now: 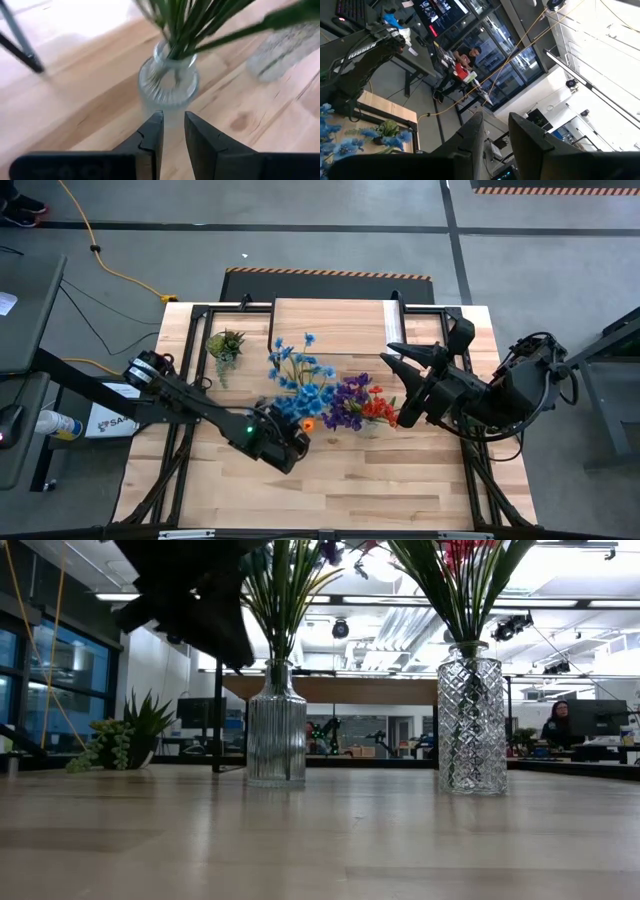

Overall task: Pick and place flowers into a vace then onto a shelf
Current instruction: Put the right transparent flower vase on the shelf

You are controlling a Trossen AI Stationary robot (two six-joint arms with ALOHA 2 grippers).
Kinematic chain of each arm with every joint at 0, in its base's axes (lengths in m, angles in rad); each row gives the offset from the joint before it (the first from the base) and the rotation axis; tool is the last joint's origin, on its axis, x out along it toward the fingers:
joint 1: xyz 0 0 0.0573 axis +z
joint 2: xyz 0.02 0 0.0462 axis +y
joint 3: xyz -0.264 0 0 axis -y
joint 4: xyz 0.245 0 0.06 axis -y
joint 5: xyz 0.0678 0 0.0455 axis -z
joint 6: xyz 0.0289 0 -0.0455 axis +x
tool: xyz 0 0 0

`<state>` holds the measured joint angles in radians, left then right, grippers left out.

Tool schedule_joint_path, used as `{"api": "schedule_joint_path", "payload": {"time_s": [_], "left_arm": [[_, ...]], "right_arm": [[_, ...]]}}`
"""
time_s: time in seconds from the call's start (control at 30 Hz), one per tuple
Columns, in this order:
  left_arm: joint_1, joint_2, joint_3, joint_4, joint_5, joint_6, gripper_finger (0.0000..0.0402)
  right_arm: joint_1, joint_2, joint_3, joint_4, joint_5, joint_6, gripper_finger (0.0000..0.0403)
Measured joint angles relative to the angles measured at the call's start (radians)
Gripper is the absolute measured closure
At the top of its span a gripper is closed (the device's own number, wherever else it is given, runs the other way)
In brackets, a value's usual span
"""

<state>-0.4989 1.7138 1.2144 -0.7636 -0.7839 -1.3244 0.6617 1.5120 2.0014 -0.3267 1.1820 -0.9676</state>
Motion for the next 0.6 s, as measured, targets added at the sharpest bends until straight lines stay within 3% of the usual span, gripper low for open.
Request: {"api": "schedule_joint_path", "payload": {"time_s": [0.3, 0.6], "left_arm": [[-0.072, 0.000, 0.000, -0.033, -0.112, -0.051, 0.0288], [-0.127, 0.000, 0.000, -0.127, -0.083, -0.173, 0.0289]], "right_arm": [[0.000, 0.000, 0.000, 0.000, 0.000, 0.000, 0.0320], [0.000, 0.000, 0.000, 0.000, 0.000, 0.001, 0.0320]]}}
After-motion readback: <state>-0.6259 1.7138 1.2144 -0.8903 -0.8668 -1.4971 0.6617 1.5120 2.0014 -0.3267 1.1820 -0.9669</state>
